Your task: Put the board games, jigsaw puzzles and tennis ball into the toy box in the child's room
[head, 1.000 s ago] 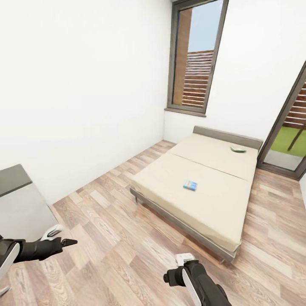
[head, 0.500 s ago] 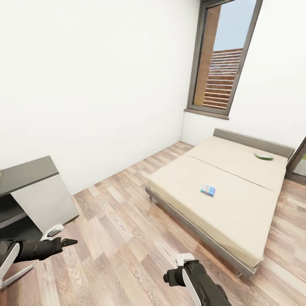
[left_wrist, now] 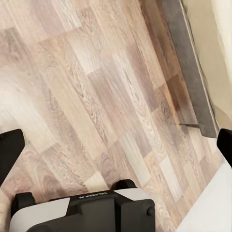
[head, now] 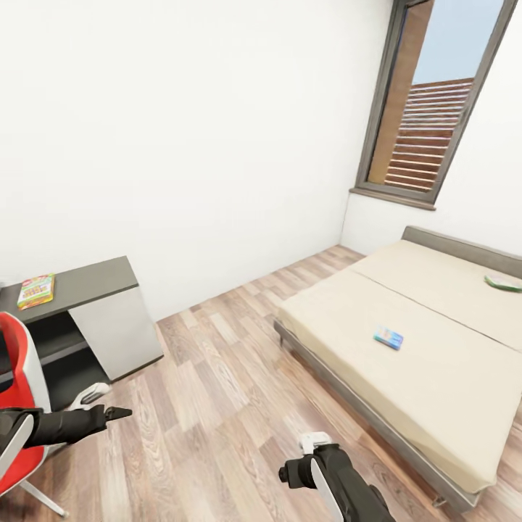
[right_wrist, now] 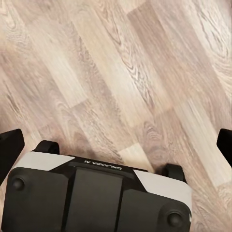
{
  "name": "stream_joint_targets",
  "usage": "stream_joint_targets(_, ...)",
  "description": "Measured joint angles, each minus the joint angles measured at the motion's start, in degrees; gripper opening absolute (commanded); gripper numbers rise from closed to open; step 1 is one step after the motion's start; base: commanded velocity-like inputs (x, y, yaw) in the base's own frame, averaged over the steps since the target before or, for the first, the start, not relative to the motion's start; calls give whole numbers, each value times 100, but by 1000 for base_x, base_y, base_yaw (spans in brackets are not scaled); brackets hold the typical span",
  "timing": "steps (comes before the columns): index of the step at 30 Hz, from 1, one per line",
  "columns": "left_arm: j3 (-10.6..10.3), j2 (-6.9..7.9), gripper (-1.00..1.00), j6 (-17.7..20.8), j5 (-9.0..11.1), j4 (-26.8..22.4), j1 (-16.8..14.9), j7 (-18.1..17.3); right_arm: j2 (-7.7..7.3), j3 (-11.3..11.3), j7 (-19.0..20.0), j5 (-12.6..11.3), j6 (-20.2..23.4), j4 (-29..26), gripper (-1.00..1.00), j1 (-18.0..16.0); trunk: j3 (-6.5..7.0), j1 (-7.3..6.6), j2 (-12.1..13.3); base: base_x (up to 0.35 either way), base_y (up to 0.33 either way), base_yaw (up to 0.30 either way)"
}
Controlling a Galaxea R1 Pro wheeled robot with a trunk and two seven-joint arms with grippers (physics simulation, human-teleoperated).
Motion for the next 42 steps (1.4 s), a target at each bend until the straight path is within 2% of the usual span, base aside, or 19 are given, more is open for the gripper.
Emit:
stream_joint_targets(12, 0, 0, 100, -6, 0, 0, 0, 5, 0, 1, 0, 0, -11, -2, 100, 0, 0, 0, 0, 5, 0, 289)
stream_joint_targets(20, 0, -1, 100, -29, -2, 0, -1, 12, 0, -3, 0, -7, -25, -3, 100, 0, 0, -3, 0, 210, 0, 98)
stream_joint_targets(27, 0, -1, 100, -39, -3, 1, -2, 14, 0, -8, 0, -9, -28, -3, 100, 1, 0, -3, 0, 305, 0, -22)
stream_joint_targets(42, -3, -1, 100, -40, -4, 1, -2, 9, 0, -9, 2, -9, -29, -1, 100, 1, 27, -3, 0, 323, 21, -180)
